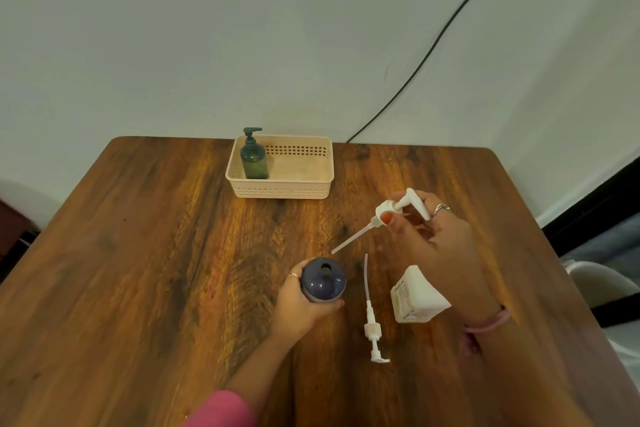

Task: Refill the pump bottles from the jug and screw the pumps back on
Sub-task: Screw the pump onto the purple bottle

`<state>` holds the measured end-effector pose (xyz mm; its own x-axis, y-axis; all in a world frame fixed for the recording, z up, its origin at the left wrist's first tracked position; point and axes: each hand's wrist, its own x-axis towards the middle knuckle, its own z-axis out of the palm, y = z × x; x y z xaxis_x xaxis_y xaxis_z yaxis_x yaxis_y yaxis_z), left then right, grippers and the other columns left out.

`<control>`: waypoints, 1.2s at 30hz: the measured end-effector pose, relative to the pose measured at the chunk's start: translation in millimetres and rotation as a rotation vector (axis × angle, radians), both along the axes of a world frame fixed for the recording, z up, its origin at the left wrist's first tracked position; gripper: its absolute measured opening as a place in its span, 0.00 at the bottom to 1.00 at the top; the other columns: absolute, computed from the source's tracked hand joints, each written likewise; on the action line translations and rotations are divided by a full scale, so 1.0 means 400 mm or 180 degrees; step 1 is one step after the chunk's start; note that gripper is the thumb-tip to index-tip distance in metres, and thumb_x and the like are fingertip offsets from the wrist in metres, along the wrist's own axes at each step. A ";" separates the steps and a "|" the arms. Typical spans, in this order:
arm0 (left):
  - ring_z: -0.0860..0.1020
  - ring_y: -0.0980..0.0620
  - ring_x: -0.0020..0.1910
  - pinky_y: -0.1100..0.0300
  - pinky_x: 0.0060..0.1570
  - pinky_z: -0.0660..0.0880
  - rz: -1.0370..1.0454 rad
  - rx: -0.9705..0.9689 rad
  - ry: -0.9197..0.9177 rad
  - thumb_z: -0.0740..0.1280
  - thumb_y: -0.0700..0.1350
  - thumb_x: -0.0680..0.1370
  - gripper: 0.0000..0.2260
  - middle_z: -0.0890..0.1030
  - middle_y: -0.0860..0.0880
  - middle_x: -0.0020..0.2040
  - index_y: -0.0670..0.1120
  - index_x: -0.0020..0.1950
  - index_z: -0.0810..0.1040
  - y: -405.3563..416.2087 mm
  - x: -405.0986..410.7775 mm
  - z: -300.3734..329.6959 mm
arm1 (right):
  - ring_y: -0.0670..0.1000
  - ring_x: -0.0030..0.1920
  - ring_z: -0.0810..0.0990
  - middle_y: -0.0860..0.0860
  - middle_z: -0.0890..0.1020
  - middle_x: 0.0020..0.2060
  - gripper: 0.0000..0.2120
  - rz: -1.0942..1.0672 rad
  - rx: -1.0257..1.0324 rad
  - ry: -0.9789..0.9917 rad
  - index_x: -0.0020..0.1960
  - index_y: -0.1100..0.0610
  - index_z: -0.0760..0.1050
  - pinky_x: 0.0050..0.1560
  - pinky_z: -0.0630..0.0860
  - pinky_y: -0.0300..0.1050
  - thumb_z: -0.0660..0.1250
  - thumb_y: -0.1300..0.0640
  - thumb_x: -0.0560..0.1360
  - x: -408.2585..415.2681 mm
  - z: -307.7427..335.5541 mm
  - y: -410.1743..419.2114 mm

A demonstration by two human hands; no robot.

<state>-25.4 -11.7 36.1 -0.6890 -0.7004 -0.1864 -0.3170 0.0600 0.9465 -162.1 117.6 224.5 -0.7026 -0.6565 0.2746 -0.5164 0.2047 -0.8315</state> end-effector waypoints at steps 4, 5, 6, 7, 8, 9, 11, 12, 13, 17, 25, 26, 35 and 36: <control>0.78 0.54 0.58 0.59 0.53 0.79 0.0196 -0.0203 0.0384 0.81 0.53 0.55 0.38 0.77 0.52 0.60 0.59 0.62 0.71 -0.013 -0.016 0.084 | 0.40 0.43 0.81 0.44 0.82 0.45 0.21 0.0031 0.0056 0.0096 0.60 0.55 0.75 0.40 0.76 0.29 0.63 0.44 0.72 -0.038 0.048 -0.017; 0.78 0.53 0.58 0.57 0.53 0.79 0.0225 -0.0262 0.0481 0.81 0.54 0.54 0.37 0.77 0.52 0.59 0.60 0.61 0.72 -0.016 -0.020 0.109 | 0.43 0.44 0.81 0.46 0.82 0.47 0.22 0.0046 0.0045 0.0150 0.61 0.55 0.75 0.42 0.78 0.32 0.63 0.44 0.72 -0.046 0.061 -0.022; 0.78 0.52 0.58 0.55 0.53 0.80 0.0244 -0.0320 0.0560 0.81 0.53 0.55 0.36 0.78 0.51 0.59 0.62 0.60 0.72 -0.020 -0.025 0.132 | 0.45 0.45 0.81 0.48 0.82 0.47 0.22 0.0049 0.0014 0.0207 0.61 0.55 0.75 0.44 0.79 0.35 0.64 0.44 0.72 -0.053 0.074 -0.026; 0.78 0.52 0.58 0.54 0.53 0.80 0.0258 -0.0378 0.0620 0.81 0.53 0.55 0.36 0.78 0.52 0.59 0.63 0.60 0.72 -0.023 -0.030 0.154 | 0.47 0.45 0.82 0.49 0.82 0.47 0.22 0.0039 -0.0036 0.0244 0.60 0.55 0.75 0.46 0.80 0.38 0.64 0.44 0.72 -0.056 0.089 -0.031; 0.78 0.51 0.58 0.53 0.53 0.80 0.0270 -0.0440 0.0661 0.81 0.53 0.55 0.35 0.78 0.52 0.59 0.63 0.59 0.73 -0.027 -0.035 0.175 | 0.49 0.44 0.82 0.50 0.83 0.45 0.21 0.0038 -0.0094 0.0252 0.59 0.55 0.75 0.46 0.81 0.42 0.64 0.44 0.72 -0.058 0.104 -0.036; 0.78 0.51 0.57 0.53 0.53 0.80 0.0286 -0.0488 0.0699 0.81 0.53 0.55 0.35 0.78 0.52 0.59 0.63 0.60 0.73 -0.030 -0.040 0.194 | 0.51 0.43 0.82 0.52 0.83 0.44 0.20 0.0060 -0.0163 0.0252 0.58 0.55 0.76 0.45 0.81 0.44 0.65 0.45 0.72 -0.058 0.119 -0.042; 0.79 0.51 0.57 0.52 0.52 0.80 0.0344 -0.0537 0.0776 0.81 0.53 0.55 0.36 0.78 0.52 0.58 0.60 0.60 0.74 -0.038 -0.050 0.225 | 0.54 0.41 0.81 0.53 0.83 0.43 0.16 0.0132 -0.0289 0.0261 0.57 0.55 0.76 0.43 0.79 0.46 0.67 0.48 0.73 -0.062 0.150 -0.054; 0.79 0.51 0.56 0.50 0.52 0.80 0.0385 -0.0539 0.0792 0.81 0.54 0.54 0.36 0.78 0.52 0.58 0.59 0.61 0.74 -0.043 -0.054 0.236 | 0.55 0.41 0.80 0.53 0.82 0.43 0.14 0.0148 -0.0362 0.0249 0.57 0.55 0.77 0.42 0.78 0.45 0.68 0.51 0.74 -0.064 0.168 -0.058; 0.79 0.51 0.56 0.48 0.52 0.80 0.0426 -0.0534 0.0807 0.81 0.54 0.54 0.36 0.78 0.51 0.58 0.58 0.61 0.74 -0.049 -0.058 0.244 | 0.54 0.42 0.79 0.53 0.82 0.43 0.13 0.0147 -0.0435 0.0208 0.57 0.55 0.77 0.43 0.77 0.44 0.68 0.52 0.74 -0.069 0.185 -0.062; 0.79 0.47 0.57 0.44 0.51 0.80 0.0519 -0.0527 0.0839 0.82 0.55 0.54 0.37 0.79 0.50 0.58 0.58 0.61 0.75 -0.068 -0.069 0.274 | 0.52 0.45 0.81 0.50 0.81 0.43 0.10 0.0202 -0.0696 0.0187 0.55 0.51 0.78 0.46 0.79 0.44 0.68 0.52 0.74 -0.083 0.241 -0.073; 0.80 0.53 0.53 0.51 0.48 0.82 0.0411 -0.0550 0.1064 0.80 0.53 0.54 0.35 0.80 0.55 0.55 0.58 0.60 0.75 -0.082 -0.082 0.360 | 0.42 0.47 0.79 0.44 0.82 0.45 0.14 0.0556 -0.0263 0.0279 0.53 0.46 0.77 0.45 0.76 0.34 0.66 0.43 0.70 -0.092 0.250 -0.129; 0.80 0.54 0.53 0.52 0.47 0.82 0.0379 -0.0555 0.1094 0.81 0.52 0.55 0.34 0.81 0.57 0.54 0.60 0.59 0.75 -0.083 -0.084 0.372 | 0.42 0.47 0.79 0.44 0.82 0.45 0.13 0.0604 -0.0193 0.0277 0.53 0.46 0.77 0.46 0.77 0.35 0.67 0.43 0.70 -0.093 0.248 -0.139; 0.78 0.55 0.54 0.58 0.48 0.81 0.0380 -0.0704 0.1049 0.80 0.55 0.56 0.35 0.77 0.59 0.54 0.61 0.59 0.70 -0.090 -0.116 0.440 | 0.42 0.49 0.80 0.41 0.82 0.46 0.12 0.0914 0.0172 0.0228 0.57 0.47 0.78 0.50 0.77 0.34 0.68 0.50 0.74 -0.084 0.242 -0.190; 0.78 0.55 0.54 0.59 0.48 0.81 0.0395 -0.0720 0.1044 0.79 0.57 0.55 0.36 0.77 0.59 0.55 0.61 0.61 0.70 -0.091 -0.117 0.444 | 0.43 0.50 0.80 0.43 0.83 0.47 0.12 0.0935 0.0220 0.0272 0.57 0.47 0.78 0.51 0.76 0.34 0.68 0.50 0.74 -0.082 0.241 -0.192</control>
